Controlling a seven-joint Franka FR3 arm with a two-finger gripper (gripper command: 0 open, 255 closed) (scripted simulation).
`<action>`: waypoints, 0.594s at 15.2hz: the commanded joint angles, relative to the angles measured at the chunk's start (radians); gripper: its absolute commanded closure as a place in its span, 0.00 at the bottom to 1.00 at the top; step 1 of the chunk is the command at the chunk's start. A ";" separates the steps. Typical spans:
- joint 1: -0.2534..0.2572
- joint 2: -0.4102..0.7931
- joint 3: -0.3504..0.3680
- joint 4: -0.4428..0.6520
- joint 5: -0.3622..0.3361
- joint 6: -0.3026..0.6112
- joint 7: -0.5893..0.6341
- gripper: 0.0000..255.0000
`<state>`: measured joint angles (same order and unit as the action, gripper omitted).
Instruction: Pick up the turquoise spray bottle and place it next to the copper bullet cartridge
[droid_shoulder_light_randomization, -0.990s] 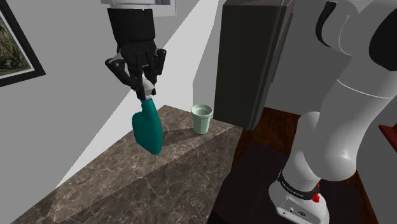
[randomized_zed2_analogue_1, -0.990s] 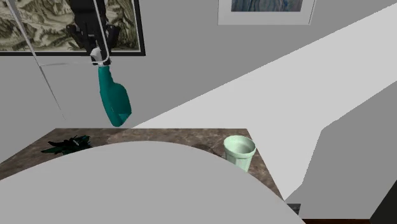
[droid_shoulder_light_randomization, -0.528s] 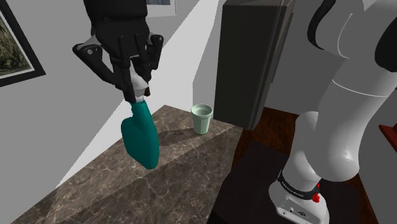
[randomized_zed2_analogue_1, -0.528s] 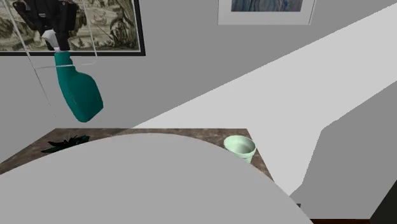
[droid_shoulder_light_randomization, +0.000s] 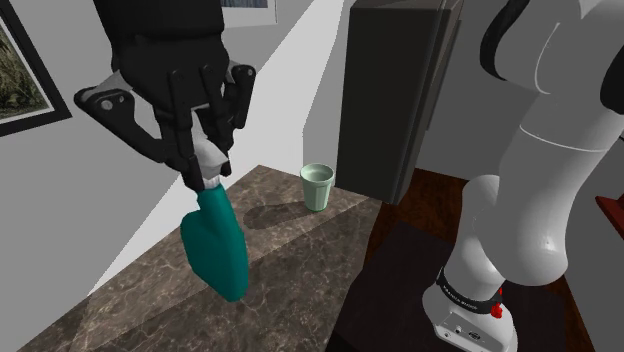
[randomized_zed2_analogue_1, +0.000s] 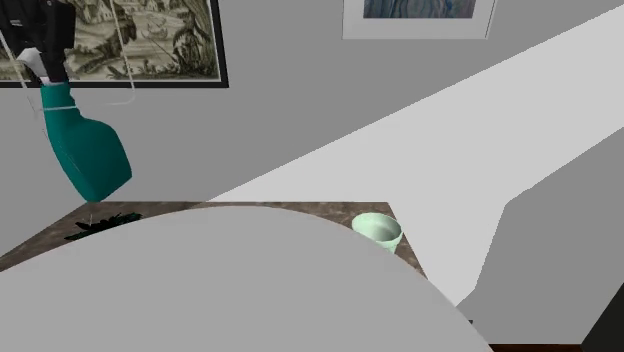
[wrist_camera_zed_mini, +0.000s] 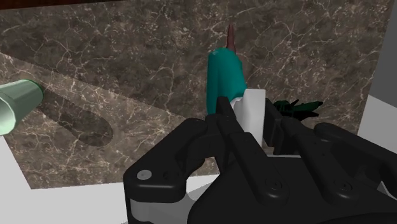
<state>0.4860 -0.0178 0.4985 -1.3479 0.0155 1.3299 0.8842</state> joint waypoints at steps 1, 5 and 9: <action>-0.004 -0.016 -0.004 -0.045 0.008 0.031 -0.006 1.00; -0.009 -0.050 -0.011 -0.138 0.023 0.094 -0.019 1.00; -0.011 -0.077 -0.017 -0.222 0.035 0.154 -0.029 1.00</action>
<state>0.4756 -0.0842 0.4838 -1.5438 0.0458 1.4668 0.8588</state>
